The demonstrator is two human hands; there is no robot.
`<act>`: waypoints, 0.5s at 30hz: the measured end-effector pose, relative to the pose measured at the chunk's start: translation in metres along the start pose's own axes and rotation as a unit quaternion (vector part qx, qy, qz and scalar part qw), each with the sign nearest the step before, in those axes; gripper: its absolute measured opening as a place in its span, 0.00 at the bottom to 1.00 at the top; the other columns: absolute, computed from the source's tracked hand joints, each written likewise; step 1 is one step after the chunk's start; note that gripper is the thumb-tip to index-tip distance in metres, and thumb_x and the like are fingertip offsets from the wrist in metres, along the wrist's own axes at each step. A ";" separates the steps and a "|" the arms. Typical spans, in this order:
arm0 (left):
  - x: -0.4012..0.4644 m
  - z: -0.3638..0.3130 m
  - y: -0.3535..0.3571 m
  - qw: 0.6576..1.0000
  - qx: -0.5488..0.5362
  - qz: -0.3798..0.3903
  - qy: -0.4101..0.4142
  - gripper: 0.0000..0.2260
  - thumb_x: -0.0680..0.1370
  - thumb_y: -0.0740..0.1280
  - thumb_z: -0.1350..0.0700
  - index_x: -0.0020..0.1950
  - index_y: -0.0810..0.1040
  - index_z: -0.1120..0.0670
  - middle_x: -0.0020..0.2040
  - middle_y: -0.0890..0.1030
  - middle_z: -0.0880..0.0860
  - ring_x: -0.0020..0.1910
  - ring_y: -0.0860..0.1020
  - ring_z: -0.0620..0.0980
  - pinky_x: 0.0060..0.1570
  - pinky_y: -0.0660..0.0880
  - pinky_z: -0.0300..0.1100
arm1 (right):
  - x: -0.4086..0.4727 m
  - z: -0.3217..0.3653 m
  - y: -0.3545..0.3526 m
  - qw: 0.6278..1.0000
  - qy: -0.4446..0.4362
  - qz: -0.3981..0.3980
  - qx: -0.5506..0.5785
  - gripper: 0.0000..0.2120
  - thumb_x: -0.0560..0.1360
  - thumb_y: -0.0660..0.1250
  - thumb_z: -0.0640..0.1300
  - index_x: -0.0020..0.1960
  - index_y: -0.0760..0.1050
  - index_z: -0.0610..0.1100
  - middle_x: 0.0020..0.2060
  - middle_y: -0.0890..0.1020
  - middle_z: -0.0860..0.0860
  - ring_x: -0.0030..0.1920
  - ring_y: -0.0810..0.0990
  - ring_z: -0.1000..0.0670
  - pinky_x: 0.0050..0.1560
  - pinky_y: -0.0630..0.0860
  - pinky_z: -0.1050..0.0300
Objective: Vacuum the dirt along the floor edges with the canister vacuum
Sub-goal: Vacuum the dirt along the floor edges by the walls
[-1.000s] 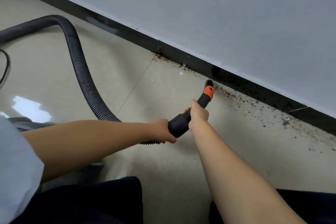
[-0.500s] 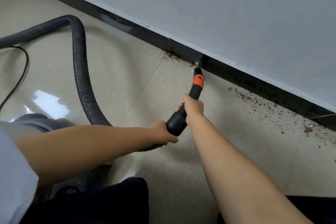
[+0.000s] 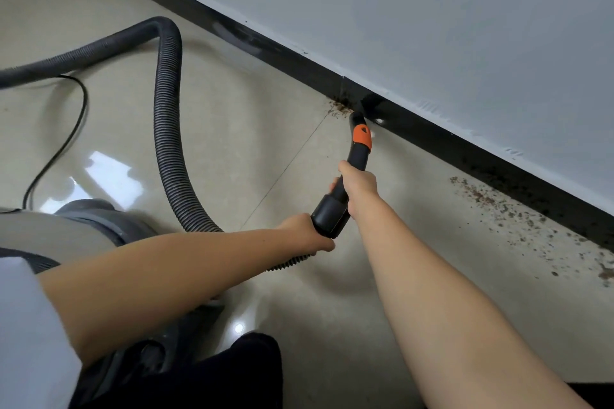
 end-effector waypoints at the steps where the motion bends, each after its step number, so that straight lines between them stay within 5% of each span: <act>1: 0.001 0.000 -0.002 1.000 0.001 -0.003 0.000 0.10 0.71 0.70 0.56 0.48 0.72 0.55 0.34 0.76 0.51 0.32 0.74 0.48 0.35 0.72 0.38 | 0.001 0.001 0.003 1.000 -0.002 0.002 -0.001 0.06 0.74 0.65 0.39 0.42 0.67 0.42 0.30 0.73 0.47 0.27 0.72 0.50 0.33 0.74 0.57; 8: 0.004 0.000 -0.017 1.000 -0.011 -0.021 -0.004 0.10 0.71 0.69 0.55 0.48 0.72 0.55 0.34 0.76 0.51 0.30 0.74 0.47 0.33 0.72 0.37 | 0.006 0.009 0.020 1.000 -0.004 0.012 -0.027 0.06 0.73 0.64 0.39 0.41 0.67 0.43 0.29 0.74 0.48 0.28 0.73 0.50 0.43 0.76 0.53; 15: 0.008 -0.001 -0.030 0.999 -0.033 -0.033 -0.002 0.11 0.71 0.69 0.55 0.51 0.72 0.56 0.35 0.77 0.52 0.31 0.74 0.49 0.34 0.72 0.38 | 0.009 0.019 0.035 0.999 -0.008 0.028 -0.042 0.08 0.73 0.65 0.40 0.41 0.65 0.43 0.29 0.74 0.47 0.29 0.73 0.50 0.43 0.75 0.54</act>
Point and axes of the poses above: each hand's wrist, its own x-axis towards the middle knuckle, its own y-axis out of the palm, z = x × y, the point moved 4 cm from there along x, towards the middle knuckle
